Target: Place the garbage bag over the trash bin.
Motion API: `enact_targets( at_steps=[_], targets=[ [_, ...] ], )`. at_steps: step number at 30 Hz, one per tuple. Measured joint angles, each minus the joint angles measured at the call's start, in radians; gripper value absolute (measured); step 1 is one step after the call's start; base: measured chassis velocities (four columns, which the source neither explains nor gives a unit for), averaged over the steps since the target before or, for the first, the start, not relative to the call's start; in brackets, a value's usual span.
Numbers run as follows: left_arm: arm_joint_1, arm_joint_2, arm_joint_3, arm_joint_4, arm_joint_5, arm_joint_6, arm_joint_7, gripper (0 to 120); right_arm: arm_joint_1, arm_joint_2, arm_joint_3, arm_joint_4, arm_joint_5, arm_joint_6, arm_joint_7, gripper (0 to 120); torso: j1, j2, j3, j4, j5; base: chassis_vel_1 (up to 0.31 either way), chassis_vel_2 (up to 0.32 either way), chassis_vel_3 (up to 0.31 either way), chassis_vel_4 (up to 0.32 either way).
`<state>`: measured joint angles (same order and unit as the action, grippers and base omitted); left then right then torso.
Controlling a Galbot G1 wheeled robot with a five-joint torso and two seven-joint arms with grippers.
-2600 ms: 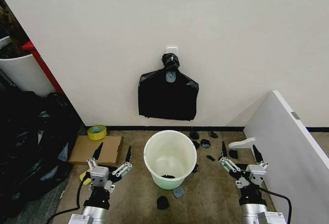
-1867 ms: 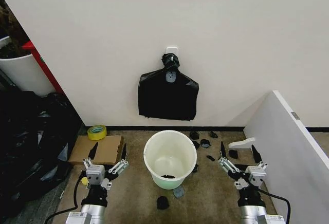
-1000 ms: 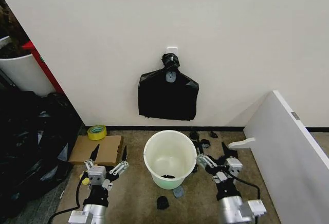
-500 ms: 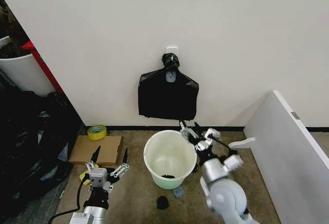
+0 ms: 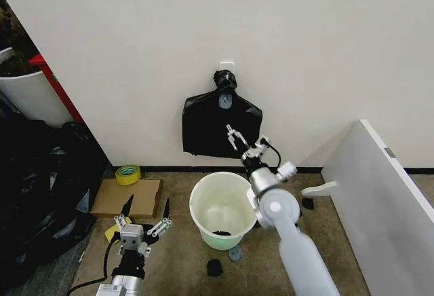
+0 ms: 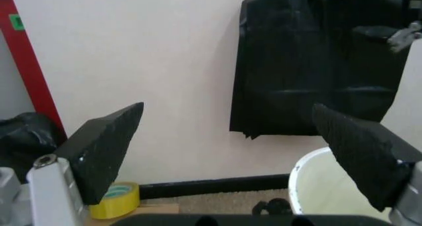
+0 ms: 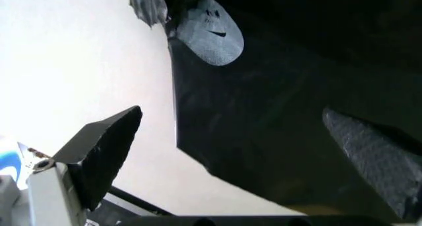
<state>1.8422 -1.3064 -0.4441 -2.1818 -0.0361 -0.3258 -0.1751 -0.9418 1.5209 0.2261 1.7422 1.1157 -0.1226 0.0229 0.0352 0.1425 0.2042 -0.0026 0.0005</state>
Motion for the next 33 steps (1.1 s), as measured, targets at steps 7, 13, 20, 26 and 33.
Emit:
enact_targets(
  at_steps=[7,13,20,26,33],
  targets=[
    [-0.006,-0.004,-0.004,0.004,0.003,-0.004,-0.001,100,0.087,0.026,0.005,-0.091,-0.024,0.010,-0.015,98,0.000,0.000,0.000,0.0000,0.0000,0.000,0.000,0.000,0.000],
    [-0.008,-0.004,0.002,0.015,0.006,-0.003,0.003,100,0.138,0.035,0.018,-0.134,-0.017,0.021,-0.016,86,0.000,0.000,0.000,0.0000,0.0000,0.000,0.000,0.000,0.000],
    [-0.011,-0.003,0.008,0.018,0.007,0.002,0.004,100,0.176,0.034,0.028,-0.171,-0.007,0.027,-0.018,61,0.000,0.000,0.000,0.0000,0.0001,0.000,0.000,0.000,0.000],
    [-0.011,-0.005,0.007,0.017,0.014,0.004,0.005,100,0.179,0.034,0.027,-0.171,-0.001,0.029,-0.025,36,0.000,0.000,0.000,0.0000,0.0001,0.000,0.000,0.000,0.000],
    [-0.012,-0.006,0.006,0.017,0.016,0.004,0.001,100,0.187,0.038,0.025,-0.176,-0.005,0.032,-0.025,12,0.000,0.000,0.000,0.0000,0.0001,0.000,0.000,0.000,0.000]
  ],
)
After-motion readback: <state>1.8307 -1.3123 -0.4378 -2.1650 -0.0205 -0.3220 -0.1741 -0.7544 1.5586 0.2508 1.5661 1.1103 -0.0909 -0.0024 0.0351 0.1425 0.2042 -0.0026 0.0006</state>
